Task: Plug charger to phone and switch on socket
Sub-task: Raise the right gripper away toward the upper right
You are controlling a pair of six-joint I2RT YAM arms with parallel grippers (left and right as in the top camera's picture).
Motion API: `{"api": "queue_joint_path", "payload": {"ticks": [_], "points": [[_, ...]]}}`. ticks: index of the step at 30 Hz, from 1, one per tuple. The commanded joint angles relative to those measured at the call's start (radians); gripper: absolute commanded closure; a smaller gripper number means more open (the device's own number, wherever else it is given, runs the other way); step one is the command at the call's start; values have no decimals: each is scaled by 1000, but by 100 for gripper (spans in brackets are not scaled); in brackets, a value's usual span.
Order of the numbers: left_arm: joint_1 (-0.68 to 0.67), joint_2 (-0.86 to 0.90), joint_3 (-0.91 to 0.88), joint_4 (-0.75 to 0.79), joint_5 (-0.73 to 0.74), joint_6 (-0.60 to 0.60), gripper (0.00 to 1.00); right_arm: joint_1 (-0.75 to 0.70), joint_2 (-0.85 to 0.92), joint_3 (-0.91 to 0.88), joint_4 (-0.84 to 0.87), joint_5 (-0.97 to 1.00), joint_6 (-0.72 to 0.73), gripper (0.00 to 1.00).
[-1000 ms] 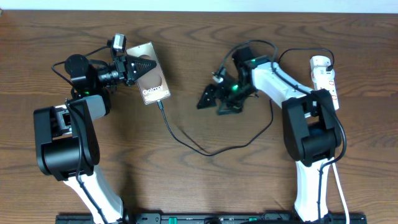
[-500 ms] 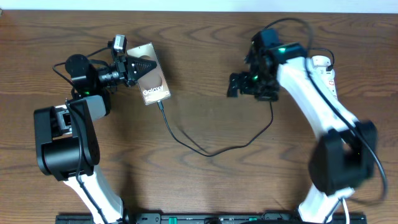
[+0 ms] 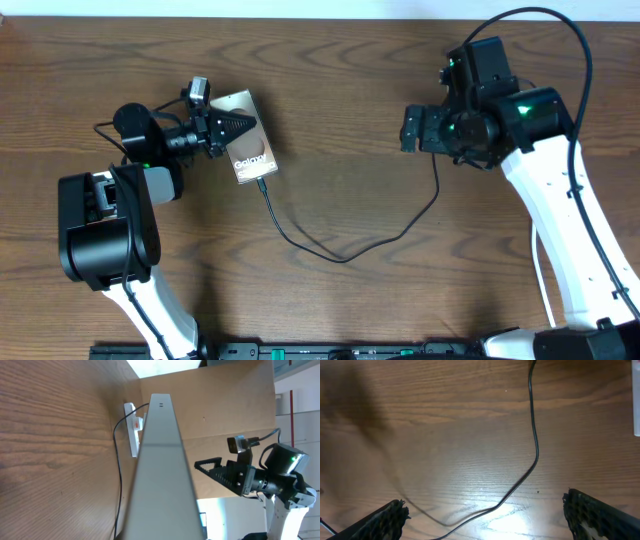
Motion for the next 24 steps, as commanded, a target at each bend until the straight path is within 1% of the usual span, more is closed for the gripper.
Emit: {"api": "queue_joint_path", "payload": {"ticks": [1, 8, 12, 14, 16, 20, 24], "points": [[5, -16, 2, -14, -33, 12, 92, -1, -12, 13, -9, 23, 13, 1], [5, -16, 2, -205, -250, 13, 93, -1, -12, 13, -15, 23, 12, 1], [5, -16, 2, -254, -294, 53, 93, -1, -12, 13, -15, 23, 11, 1], [5, -16, 2, -309, -311, 88, 93, -1, -12, 13, -14, 24, 11, 1], [5, -16, 2, -398, -341, 132, 93, -1, -12, 13, -14, 24, 8, 1], [5, -16, 2, -605, -409, 270, 93, -1, -12, 13, -15, 24, 8, 1], [5, -16, 2, -741, -436, 381, 93, -1, -12, 13, -14, 24, 8, 1]]}}
